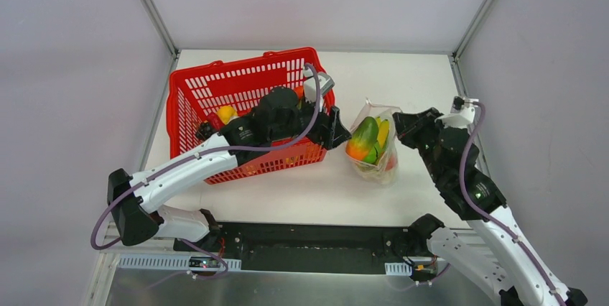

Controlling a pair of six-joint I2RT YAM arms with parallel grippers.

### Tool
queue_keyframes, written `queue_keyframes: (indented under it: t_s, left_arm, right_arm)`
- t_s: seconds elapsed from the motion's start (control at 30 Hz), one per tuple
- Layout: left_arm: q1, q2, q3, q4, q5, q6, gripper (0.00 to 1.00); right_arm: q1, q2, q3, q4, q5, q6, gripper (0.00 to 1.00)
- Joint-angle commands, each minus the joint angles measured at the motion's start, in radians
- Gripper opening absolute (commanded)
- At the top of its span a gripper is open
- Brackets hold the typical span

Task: Place the food in the zip-top bag and seal the zipper
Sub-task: Place the fake fruit in the zipper food storage bag.

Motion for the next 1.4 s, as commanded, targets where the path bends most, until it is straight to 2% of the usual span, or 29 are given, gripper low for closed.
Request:
queue_keyframes:
  t_s: [0.0, 0.2, 0.7, 0.97, 1.37]
  left_arm:
    - [-0.010, -0.041, 0.062, -0.088, -0.012, 0.093, 0.72]
    - [-0.012, -0.020, 0.102, -0.144, 0.006, 0.107, 0.73]
    - [-0.040, 0.153, 0.274, -0.261, 0.047, 0.098, 0.66]
    - [-0.072, 0.228, 0.334, -0.304, 0.056, 0.107, 0.58]
    - [-0.085, 0.268, 0.342, -0.325, 0.088, 0.096, 0.32]
  right_arm:
    - [0.002, -0.080, -0.029, 0.074, 0.174, 0.039, 0.11]
    - [0.002, -0.098, -0.035, 0.077, 0.194, 0.046, 0.11]
    - [0.002, -0.099, -0.030, 0.076, 0.181, 0.046, 0.11]
    - [0.002, -0.108, -0.036, 0.073, 0.189, 0.044, 0.11]
    - [0.002, -0.106, -0.036, 0.068, 0.179, 0.037, 0.12]
